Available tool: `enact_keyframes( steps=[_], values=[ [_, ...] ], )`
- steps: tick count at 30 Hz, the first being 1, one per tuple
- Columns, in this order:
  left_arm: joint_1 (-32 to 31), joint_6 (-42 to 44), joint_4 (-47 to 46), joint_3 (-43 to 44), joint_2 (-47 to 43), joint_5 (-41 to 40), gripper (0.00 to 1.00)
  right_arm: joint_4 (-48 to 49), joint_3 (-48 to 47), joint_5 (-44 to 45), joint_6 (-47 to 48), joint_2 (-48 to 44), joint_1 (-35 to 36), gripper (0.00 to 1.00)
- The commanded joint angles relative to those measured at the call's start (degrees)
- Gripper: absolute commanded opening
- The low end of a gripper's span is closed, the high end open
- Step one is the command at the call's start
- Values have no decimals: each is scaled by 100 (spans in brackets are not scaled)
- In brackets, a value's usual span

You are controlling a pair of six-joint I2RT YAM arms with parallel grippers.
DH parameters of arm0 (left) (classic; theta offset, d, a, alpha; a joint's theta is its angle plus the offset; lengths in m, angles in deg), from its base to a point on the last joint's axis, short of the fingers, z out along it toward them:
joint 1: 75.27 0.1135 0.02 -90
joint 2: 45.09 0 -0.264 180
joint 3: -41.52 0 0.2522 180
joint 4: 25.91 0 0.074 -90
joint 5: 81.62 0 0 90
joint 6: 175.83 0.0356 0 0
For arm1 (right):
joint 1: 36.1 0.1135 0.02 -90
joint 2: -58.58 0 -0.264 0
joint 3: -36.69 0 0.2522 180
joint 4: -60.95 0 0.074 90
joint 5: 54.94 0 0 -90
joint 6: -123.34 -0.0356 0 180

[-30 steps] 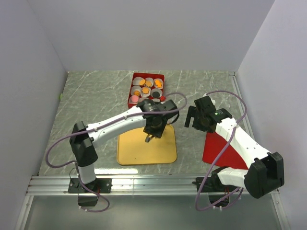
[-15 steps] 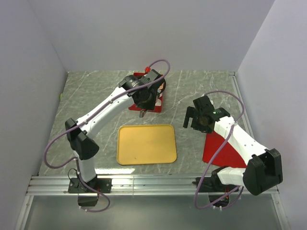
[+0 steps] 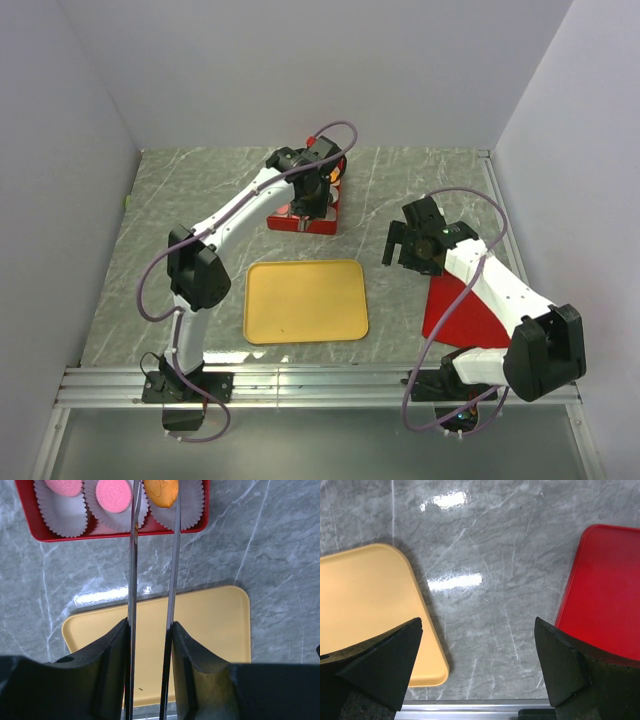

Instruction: Pack the cookies

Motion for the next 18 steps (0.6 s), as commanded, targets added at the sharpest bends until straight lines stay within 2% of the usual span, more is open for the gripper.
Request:
enact_keyframes(
  steps=[1, 11, 18],
  values=[
    [-44, 119, -231, 235, -23, 113, 38, 127, -239, 0, 79, 82, -80, 100],
    [-45, -13, -539, -389, -181, 262, 41, 189, -248, -88, 97, 196, -115, 100],
    [-45, -13, -548, -399, -93, 271, 45, 198, -257, -97, 97, 231, -115, 100]
  ],
)
